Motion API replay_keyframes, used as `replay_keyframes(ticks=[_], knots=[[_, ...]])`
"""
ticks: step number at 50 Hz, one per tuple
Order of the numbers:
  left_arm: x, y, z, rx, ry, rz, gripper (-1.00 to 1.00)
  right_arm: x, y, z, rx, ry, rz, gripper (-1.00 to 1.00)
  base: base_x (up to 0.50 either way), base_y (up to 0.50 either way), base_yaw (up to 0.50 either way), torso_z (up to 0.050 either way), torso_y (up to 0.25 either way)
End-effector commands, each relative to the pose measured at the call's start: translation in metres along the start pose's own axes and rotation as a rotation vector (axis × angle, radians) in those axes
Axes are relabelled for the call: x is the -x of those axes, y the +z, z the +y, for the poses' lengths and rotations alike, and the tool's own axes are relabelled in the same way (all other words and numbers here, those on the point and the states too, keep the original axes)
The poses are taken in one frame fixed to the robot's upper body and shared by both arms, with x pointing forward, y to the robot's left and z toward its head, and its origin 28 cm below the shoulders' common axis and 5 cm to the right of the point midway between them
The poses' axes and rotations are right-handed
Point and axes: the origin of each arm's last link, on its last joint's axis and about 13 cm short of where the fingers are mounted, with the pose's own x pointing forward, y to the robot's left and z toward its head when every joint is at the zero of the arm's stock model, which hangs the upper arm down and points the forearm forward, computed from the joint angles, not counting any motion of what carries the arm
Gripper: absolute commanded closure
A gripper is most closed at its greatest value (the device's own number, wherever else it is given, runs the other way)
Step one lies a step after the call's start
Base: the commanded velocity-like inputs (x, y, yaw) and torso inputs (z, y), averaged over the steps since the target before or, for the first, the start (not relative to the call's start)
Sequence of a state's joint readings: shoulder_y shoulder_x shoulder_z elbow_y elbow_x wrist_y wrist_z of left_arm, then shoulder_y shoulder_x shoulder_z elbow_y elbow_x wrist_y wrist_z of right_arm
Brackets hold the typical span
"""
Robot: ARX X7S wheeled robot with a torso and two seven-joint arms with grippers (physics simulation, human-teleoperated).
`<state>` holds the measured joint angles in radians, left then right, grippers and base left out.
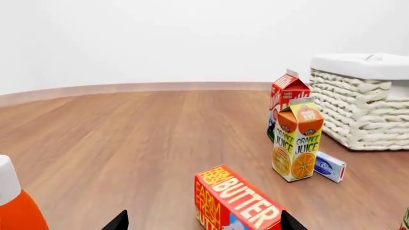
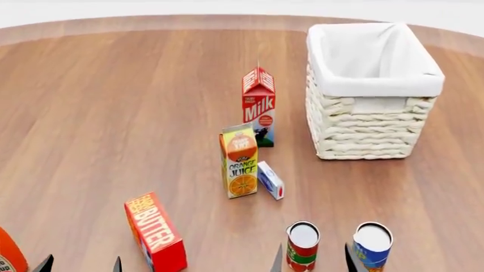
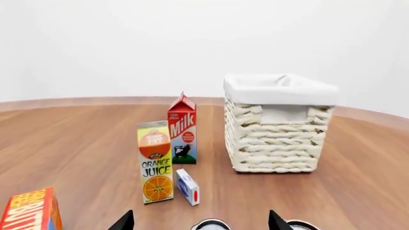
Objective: Pick up the orange juice, and put it in the basket.
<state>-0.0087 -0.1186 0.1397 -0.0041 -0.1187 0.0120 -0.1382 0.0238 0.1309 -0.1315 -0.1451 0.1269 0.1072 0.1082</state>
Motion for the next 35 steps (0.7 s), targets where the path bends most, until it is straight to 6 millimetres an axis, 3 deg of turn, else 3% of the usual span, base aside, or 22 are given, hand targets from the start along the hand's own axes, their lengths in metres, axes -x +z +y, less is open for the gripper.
replay_keyframes(ticks=[1, 35], knots=[[0.0000, 0.0000, 0.0000, 0.000, 0.000, 0.000, -1.00, -0.0002, -0.0002, 0.0002, -0.005, 0.001, -0.002, -1.00, 0.20, 0.00, 0.00, 0.000, 0.000], [0.0000, 0.0000, 0.0000, 0.000, 0.000, 0.000, -1.00, -0.0014, 0.0008, 0.0013, -0.003, 0.004, -0.003, -1.00, 0.21, 0.00, 0.00, 0.000, 0.000]])
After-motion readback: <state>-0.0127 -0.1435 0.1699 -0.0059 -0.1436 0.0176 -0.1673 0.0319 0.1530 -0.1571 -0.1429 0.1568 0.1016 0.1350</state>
